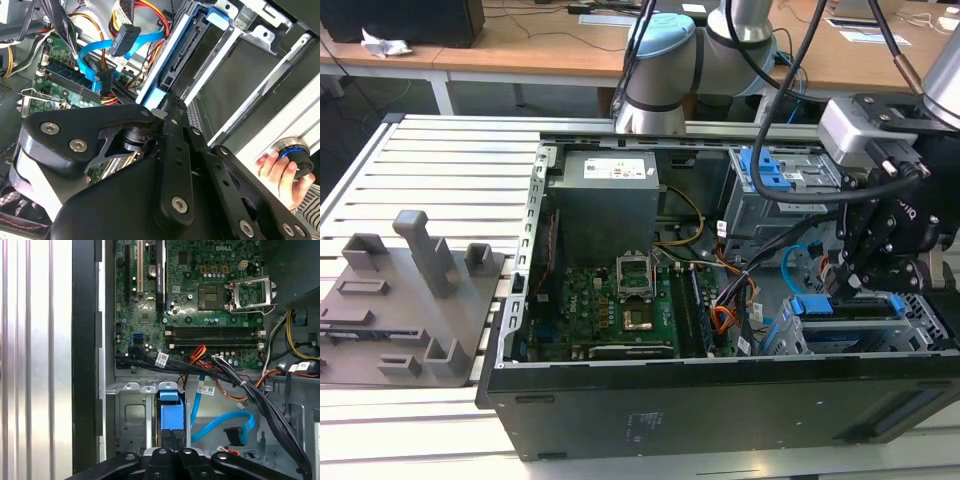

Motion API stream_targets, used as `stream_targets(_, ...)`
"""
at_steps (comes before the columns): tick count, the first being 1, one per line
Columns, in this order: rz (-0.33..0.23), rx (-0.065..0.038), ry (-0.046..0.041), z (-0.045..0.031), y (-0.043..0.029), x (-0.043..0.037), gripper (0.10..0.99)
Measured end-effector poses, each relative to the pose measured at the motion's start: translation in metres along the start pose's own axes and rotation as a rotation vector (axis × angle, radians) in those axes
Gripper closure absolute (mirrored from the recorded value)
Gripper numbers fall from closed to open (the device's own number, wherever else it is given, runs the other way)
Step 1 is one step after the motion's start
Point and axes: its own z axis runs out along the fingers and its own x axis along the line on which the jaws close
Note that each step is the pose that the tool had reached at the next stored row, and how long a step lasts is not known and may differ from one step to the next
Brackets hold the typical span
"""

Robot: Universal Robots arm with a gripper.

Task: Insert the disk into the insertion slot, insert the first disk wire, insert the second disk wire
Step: 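Insert the disk into the insertion slot, then insert the first disk wire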

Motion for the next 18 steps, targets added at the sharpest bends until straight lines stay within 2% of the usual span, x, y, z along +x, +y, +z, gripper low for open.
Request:
stream_targets(15, 0.000, 0.000, -0.0001, 0.0000, -0.0008, 0.0000, 0.973)
stream_targets(18, 0.000, 0.000, -0.0001, 0.0000, -0.0008, 0.0000, 0.792)
